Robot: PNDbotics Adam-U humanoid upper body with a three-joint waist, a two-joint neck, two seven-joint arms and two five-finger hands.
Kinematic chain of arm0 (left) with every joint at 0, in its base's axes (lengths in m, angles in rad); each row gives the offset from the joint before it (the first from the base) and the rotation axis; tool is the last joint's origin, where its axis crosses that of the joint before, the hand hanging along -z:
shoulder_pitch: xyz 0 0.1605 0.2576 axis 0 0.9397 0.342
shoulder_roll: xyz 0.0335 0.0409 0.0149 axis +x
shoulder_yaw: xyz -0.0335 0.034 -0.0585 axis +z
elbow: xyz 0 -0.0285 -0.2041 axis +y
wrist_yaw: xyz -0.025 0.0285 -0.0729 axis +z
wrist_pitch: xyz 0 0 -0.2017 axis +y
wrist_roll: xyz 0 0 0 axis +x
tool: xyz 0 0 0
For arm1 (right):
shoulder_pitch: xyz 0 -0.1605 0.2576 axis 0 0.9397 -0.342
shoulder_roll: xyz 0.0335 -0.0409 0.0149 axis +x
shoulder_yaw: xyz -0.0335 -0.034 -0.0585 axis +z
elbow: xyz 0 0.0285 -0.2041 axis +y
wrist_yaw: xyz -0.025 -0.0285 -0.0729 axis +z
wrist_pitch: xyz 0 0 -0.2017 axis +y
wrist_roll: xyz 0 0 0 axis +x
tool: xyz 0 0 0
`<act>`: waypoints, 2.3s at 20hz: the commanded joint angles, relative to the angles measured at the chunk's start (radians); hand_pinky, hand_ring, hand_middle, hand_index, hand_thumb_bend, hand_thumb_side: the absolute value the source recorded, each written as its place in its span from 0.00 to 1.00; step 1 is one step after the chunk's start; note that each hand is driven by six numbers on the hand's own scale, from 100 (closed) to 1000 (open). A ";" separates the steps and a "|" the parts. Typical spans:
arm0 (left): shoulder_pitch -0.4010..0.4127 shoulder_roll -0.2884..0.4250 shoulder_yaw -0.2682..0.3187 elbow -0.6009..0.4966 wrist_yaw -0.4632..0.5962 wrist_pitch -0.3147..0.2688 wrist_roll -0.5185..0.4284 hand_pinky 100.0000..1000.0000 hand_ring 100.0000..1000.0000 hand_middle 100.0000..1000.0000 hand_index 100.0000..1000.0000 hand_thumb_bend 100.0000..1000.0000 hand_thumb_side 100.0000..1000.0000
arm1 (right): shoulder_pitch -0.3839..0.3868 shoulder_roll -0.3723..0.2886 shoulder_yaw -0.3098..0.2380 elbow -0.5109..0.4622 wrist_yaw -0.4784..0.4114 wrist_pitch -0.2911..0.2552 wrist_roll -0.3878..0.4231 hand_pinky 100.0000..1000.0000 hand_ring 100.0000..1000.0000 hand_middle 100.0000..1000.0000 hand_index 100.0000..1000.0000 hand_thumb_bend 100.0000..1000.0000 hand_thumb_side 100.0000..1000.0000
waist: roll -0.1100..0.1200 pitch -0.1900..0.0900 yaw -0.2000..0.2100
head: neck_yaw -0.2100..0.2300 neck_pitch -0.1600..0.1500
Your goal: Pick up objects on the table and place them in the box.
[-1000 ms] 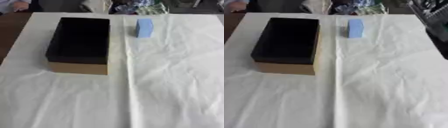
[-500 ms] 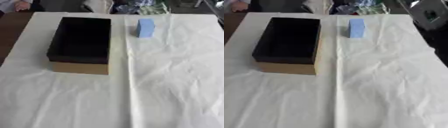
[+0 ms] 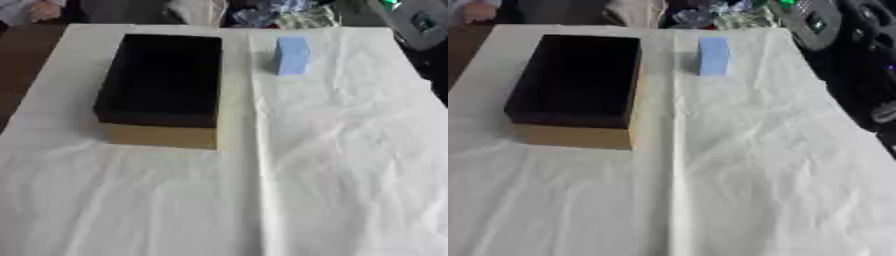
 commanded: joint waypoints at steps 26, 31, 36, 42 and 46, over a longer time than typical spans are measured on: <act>-0.010 0.017 -0.011 -0.019 0.014 0.011 -0.011 0.96 0.67 0.64 0.86 0.00 0.48 | -0.097 0.106 -0.057 0.311 0.171 -0.322 0.402 1.00 1.00 1.00 1.00 0.00 0.68 | 0.002 -0.029 -0.009 | 0.007 0.004; -0.009 0.018 -0.012 -0.019 0.016 0.012 -0.013 0.96 0.67 0.64 0.86 0.00 0.48 | -0.121 0.140 -0.094 0.381 0.240 -0.344 0.548 1.00 1.00 1.00 1.00 0.05 0.57 | 0.006 -0.033 -0.007 | 0.005 0.009; -0.009 0.019 -0.014 -0.019 0.019 0.013 -0.014 0.96 0.67 0.64 0.86 0.00 0.48 | -0.133 0.157 -0.114 0.438 0.294 -0.372 0.565 1.00 1.00 1.00 1.00 0.07 0.57 | 0.008 -0.037 -0.009 | 0.005 0.011; -0.009 0.020 -0.016 -0.019 0.021 0.012 -0.016 0.96 0.67 0.64 0.86 0.00 0.48 | -0.138 0.162 -0.116 0.453 0.288 -0.388 0.566 1.00 1.00 1.00 1.00 0.12 0.39 | 0.010 -0.040 -0.008 | 0.006 0.011; -0.008 0.019 -0.016 -0.019 0.021 0.013 -0.016 0.96 0.67 0.64 0.86 0.00 0.48 | -0.146 0.159 -0.121 0.427 0.295 -0.374 0.566 1.00 1.00 1.00 1.00 0.15 0.25 | 0.010 -0.039 -0.007 | 0.006 0.010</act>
